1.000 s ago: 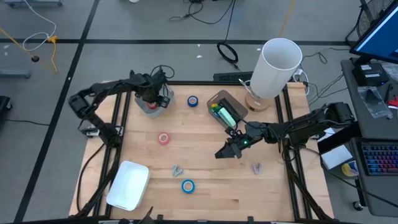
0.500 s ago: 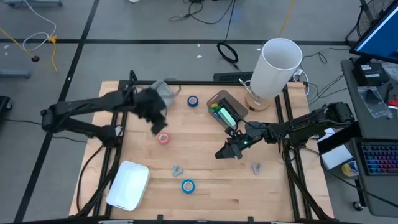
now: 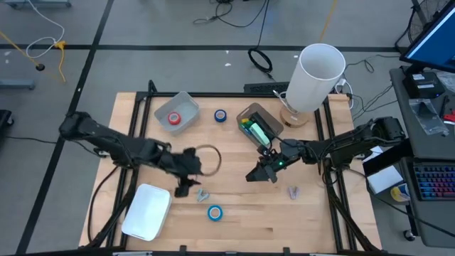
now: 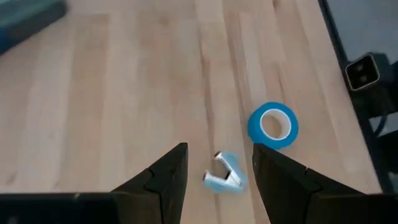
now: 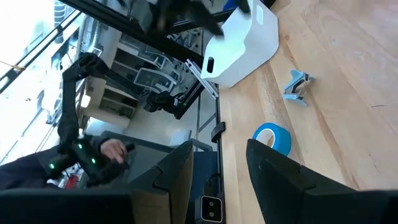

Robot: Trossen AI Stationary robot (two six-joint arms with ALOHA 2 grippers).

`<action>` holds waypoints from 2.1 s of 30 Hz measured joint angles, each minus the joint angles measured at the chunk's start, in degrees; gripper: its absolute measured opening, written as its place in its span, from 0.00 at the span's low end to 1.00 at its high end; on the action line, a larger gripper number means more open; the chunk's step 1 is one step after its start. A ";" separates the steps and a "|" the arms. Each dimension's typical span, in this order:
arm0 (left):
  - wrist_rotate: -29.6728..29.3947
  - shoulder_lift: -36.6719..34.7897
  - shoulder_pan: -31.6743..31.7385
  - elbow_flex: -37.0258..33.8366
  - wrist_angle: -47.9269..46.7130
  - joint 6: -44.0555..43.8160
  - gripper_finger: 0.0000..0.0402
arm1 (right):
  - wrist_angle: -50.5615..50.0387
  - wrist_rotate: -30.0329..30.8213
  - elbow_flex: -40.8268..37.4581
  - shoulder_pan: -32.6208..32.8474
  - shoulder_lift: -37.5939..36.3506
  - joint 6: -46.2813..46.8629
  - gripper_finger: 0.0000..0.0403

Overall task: Pick and place Stapler, Stapler remover, tape
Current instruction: Put the light blue tape into the gray bin

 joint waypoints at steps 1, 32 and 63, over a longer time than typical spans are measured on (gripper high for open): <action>-0.14 1.72 -0.68 0.00 1.78 0.28 0.45 | -0.13 0.02 0.00 0.00 0.00 0.00 0.36; 4.44 35.06 -6.43 14.10 4.22 -2.72 0.45 | -4.34 -6.15 0.00 -0.02 0.00 -3.19 0.36; 1.02 21.89 1.79 13.99 3.74 -5.09 0.10 | -4.57 -5.97 -0.07 -0.02 -0.02 -4.33 0.36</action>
